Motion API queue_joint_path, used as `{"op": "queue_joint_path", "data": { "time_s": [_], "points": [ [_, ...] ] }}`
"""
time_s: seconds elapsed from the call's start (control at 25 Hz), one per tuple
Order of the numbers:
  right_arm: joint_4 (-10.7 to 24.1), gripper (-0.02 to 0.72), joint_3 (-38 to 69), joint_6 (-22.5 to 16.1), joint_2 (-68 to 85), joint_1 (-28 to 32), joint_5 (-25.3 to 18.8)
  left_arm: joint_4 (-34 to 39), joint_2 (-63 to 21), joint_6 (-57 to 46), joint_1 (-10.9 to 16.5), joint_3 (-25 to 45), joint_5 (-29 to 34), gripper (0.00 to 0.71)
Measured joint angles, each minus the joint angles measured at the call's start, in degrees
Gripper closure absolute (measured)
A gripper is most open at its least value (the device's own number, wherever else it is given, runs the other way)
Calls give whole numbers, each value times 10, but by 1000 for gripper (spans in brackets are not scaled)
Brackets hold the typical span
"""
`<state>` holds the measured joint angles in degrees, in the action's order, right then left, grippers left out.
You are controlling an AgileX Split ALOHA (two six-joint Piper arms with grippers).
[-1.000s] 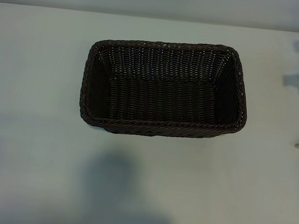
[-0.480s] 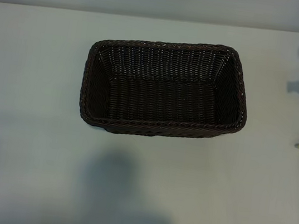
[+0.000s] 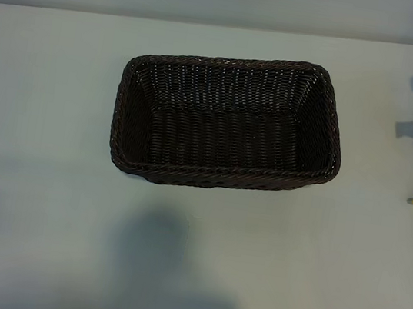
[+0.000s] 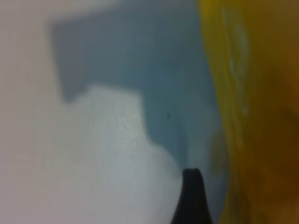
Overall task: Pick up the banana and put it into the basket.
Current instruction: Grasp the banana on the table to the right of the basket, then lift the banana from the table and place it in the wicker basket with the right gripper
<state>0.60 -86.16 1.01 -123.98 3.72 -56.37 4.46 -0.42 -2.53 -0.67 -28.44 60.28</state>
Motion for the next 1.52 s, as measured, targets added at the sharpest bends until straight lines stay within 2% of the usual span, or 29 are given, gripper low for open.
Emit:
{"op": "queue_joint_path", "data": {
  "time_s": [0.16, 0.44, 0.56, 0.76, 1.0, 1.12, 1.4, 1.52],
  "points": [
    [0, 279, 0, 0, 0, 0, 1, 0, 0, 0, 0, 0, 0, 138],
    [0, 279, 0, 1, 15, 0, -17, 0, 0, 0, 0, 0, 0, 138],
    [-1, 279, -15, 1, 50, 0, -45, 0, 0, 0, 0, 0, 0, 138],
    [-6, 279, -68, 1, 105, 0, -121, 0, 0, 2, 0, 0, 0, 138],
    [-16, 279, -95, 1, 118, -9, -133, 0, 0, 2, 0, 0, 0, 138],
    [-17, 279, -100, 1, 118, -40, -134, 0, 0, 2, 0, 0, 0, 138],
    [-18, 279, -126, 4, 113, -161, -135, 0, 0, 2, 0, 0, 0, 138],
    [-6, 279, -139, 47, 110, -220, -135, 0, 0, 2, 0, 0, 0, 138]
  ]
}}
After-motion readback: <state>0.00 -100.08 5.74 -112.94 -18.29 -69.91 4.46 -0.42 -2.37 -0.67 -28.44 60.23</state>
